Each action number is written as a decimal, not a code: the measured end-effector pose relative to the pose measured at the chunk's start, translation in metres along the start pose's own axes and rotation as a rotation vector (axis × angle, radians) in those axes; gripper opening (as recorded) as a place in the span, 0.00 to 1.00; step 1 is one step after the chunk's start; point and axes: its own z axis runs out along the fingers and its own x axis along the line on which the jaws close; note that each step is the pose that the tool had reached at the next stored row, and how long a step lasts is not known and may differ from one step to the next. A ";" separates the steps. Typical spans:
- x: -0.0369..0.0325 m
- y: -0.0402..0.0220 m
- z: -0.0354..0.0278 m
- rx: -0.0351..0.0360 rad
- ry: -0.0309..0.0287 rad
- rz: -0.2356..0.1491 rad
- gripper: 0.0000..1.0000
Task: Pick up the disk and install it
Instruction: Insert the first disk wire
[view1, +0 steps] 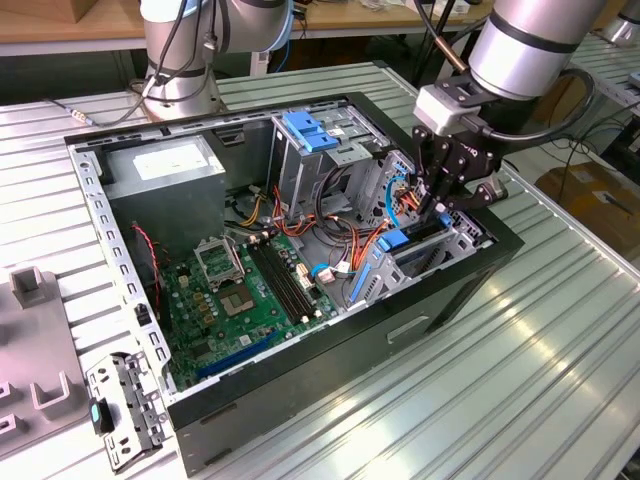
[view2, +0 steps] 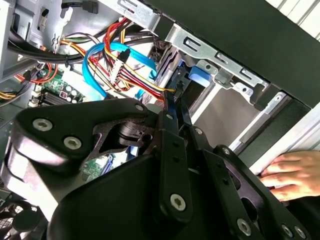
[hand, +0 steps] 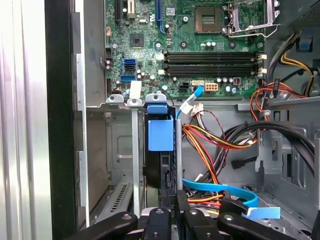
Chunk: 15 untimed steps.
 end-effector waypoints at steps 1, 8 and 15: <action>0.0004 0.0003 0.0000 0.0015 -0.0001 0.000 0.16; 0.0039 0.0020 0.0003 0.0040 -0.0004 0.000 0.16; 0.0020 0.0021 0.0004 0.0041 -0.0003 -0.001 0.16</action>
